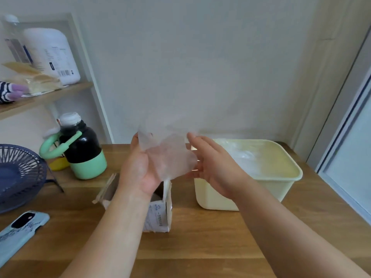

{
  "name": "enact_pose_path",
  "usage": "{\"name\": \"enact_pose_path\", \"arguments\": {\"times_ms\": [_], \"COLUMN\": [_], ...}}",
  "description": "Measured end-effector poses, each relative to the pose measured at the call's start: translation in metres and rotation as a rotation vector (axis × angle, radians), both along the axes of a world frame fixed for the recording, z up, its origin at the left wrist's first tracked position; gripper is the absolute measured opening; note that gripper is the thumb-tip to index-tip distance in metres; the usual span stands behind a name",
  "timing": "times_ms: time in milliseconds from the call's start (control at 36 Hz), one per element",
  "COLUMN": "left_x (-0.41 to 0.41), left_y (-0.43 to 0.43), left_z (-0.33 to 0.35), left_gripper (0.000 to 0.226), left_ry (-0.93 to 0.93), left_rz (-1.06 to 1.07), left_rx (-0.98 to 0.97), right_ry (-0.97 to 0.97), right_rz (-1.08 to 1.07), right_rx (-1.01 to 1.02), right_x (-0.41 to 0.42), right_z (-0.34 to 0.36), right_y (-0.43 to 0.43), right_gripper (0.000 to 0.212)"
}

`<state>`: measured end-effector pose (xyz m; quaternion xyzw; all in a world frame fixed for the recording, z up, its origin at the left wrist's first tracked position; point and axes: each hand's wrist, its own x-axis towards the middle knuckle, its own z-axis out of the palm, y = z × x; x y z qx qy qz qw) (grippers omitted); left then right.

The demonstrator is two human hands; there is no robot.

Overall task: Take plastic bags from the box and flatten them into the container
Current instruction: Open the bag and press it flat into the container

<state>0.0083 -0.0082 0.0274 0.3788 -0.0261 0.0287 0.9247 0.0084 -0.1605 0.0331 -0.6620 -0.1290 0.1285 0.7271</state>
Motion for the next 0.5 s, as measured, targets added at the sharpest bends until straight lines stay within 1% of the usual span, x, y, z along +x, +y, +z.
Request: {"name": "enact_pose_path", "arguments": {"times_ms": [28, 56, 111, 139, 167, 222, 250, 278, 306, 333, 361, 389, 417, 444, 472, 500], "left_x": [0.001, 0.002, 0.007, 0.008, 0.009, 0.018, 0.021, 0.024, 0.024, 0.023, 0.021, 0.019, 0.017, 0.015, 0.014, 0.012], "left_y": [-0.005, -0.011, -0.018, -0.023, -0.028, -0.035, -0.04, -0.044, -0.049, -0.054, -0.059, -0.065, -0.068, -0.069, -0.068, -0.068], "left_z": [0.0, 0.001, -0.004, -0.005, -0.005, -0.007, -0.007, -0.008, -0.008, -0.006, -0.001, 0.002, 0.003, 0.005, 0.005, 0.007], "left_gripper": [0.065, 0.07, 0.068, 0.072, 0.071, 0.04, 0.038, 0.051, 0.062, 0.063, 0.048, 0.028, 0.023, 0.032, 0.05, 0.075], "left_ry": [-0.011, -0.002, 0.007, 0.024, 0.047, 0.139, 0.173, 0.177, 0.134, 0.103, 0.123, 0.118, 0.11, 0.088, 0.029, -0.044], "left_rz": [-0.041, -0.06, -0.108, -0.114, -0.111, -0.009, -0.07, -0.13, -0.171, -0.163, -0.095, -0.007, 0.065, 0.123, 0.139, 0.118], "left_rx": [-0.004, 0.017, 0.041, 0.051, 0.071, 0.178, 0.176, 0.163, 0.127, 0.129, 0.159, 0.197, 0.235, 0.272, 0.336, 0.438], "right_ry": [0.006, 0.005, -0.027, -0.048, -0.07, -0.099, -0.101, -0.092, -0.087, -0.088, -0.1, -0.118, -0.143, -0.171, -0.196, -0.21], "right_rz": [0.017, 0.022, -0.012, -0.035, -0.065, -0.149, -0.185, -0.214, -0.249, -0.283, -0.313, -0.342, -0.366, -0.381, -0.387, -0.388], "right_rx": [0.017, 0.023, 0.022, 0.009, -0.022, -0.101, -0.112, -0.095, -0.071, -0.055, -0.061, -0.086, -0.12, -0.155, -0.186, -0.206], "right_x": [0.0, 0.001, 0.001, 0.001, 0.002, 0.004, 0.005, 0.006, 0.008, 0.01, 0.01, 0.011, 0.011, 0.011, 0.011, 0.011], "right_z": [0.002, 0.004, 0.007, 0.007, 0.006, 0.004, 0.004, 0.003, 0.002, 0.002, 0.002, 0.002, 0.003, 0.004, 0.005, 0.007], "right_y": [-0.007, -0.015, -0.027, -0.032, -0.035, -0.041, -0.045, -0.047, -0.051, -0.056, -0.06, -0.064, -0.068, -0.072, -0.074, -0.076], "right_gripper": [0.077, 0.07, 0.043, 0.032, 0.034, 0.062, 0.07, 0.067, 0.056, 0.044, 0.035, 0.032, 0.032, 0.034, 0.036, 0.038]}}
